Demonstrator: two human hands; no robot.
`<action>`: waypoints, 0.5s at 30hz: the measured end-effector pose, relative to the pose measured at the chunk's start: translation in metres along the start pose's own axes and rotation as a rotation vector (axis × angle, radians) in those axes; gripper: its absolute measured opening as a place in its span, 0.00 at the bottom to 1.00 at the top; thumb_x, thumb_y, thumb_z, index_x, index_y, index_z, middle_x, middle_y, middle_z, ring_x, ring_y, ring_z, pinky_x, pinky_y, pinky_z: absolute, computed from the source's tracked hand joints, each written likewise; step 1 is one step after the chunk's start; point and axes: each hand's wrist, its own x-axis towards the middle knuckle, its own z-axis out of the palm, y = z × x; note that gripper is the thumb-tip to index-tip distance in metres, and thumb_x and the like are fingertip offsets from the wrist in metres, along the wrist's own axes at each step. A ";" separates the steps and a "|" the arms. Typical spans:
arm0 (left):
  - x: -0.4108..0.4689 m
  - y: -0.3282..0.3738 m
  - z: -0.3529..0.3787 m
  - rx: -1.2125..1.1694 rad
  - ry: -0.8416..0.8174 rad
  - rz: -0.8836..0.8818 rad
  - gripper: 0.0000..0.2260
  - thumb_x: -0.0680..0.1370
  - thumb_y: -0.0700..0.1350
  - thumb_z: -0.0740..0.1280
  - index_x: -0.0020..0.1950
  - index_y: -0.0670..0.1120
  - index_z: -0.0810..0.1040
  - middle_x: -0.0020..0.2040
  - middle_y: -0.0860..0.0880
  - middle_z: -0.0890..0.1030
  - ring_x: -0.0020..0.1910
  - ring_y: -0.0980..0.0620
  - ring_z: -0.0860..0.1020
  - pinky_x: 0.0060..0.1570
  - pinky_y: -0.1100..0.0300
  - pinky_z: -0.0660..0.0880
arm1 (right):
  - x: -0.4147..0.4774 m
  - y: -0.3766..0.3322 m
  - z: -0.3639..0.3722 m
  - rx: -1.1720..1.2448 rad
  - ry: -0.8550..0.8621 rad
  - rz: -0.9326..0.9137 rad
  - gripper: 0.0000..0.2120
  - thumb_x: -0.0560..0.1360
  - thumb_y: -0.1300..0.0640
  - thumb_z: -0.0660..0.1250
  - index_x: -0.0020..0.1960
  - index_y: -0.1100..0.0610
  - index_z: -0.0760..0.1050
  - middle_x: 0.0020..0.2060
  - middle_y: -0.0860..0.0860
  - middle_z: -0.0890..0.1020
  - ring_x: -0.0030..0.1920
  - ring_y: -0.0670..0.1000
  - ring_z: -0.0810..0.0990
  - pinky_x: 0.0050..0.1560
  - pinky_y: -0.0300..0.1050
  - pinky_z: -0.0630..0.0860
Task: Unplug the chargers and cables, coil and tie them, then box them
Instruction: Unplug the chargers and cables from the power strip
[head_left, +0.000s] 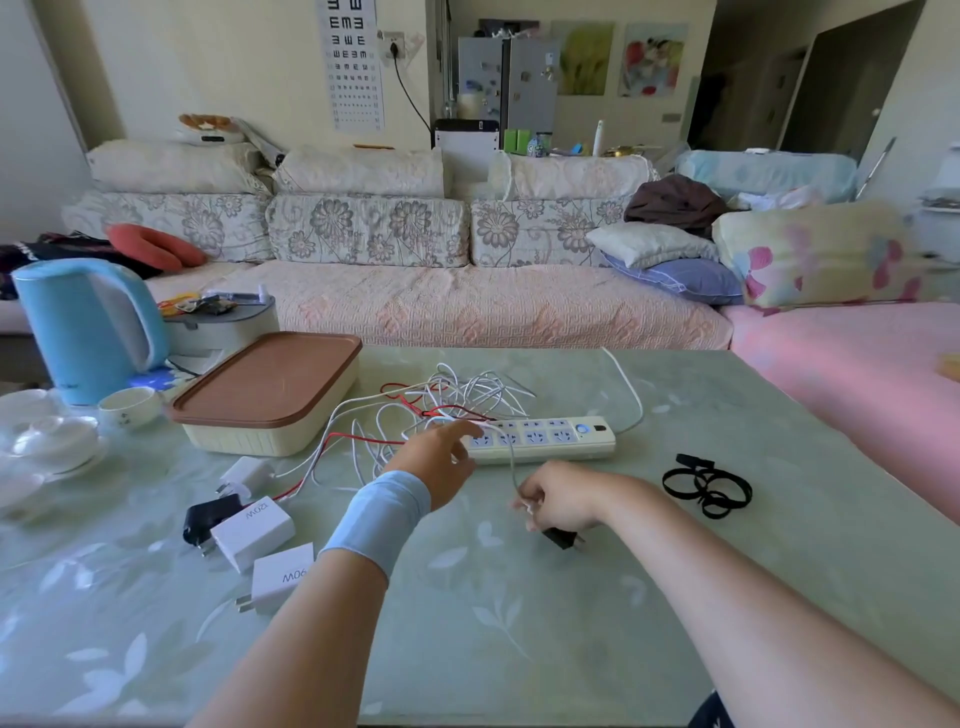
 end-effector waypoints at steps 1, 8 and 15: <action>0.001 0.001 0.001 -0.012 0.018 -0.001 0.20 0.78 0.45 0.65 0.69 0.57 0.68 0.54 0.54 0.79 0.49 0.49 0.79 0.53 0.56 0.76 | 0.006 0.002 0.002 -0.047 0.027 0.004 0.13 0.72 0.57 0.73 0.55 0.57 0.76 0.55 0.48 0.81 0.53 0.53 0.80 0.52 0.45 0.77; 0.017 -0.006 0.004 -0.193 0.065 -0.064 0.12 0.78 0.43 0.65 0.61 0.51 0.75 0.54 0.54 0.80 0.53 0.49 0.79 0.53 0.60 0.73 | 0.028 -0.026 0.000 0.837 0.374 -0.135 0.16 0.80 0.52 0.66 0.66 0.54 0.71 0.41 0.51 0.82 0.35 0.48 0.80 0.40 0.40 0.76; 0.017 -0.021 -0.013 -0.141 0.380 0.023 0.14 0.73 0.40 0.70 0.56 0.53 0.78 0.52 0.53 0.75 0.41 0.49 0.75 0.46 0.59 0.72 | 0.019 -0.030 -0.014 0.878 0.216 -0.309 0.12 0.82 0.61 0.62 0.47 0.58 0.83 0.31 0.52 0.72 0.30 0.47 0.67 0.33 0.38 0.66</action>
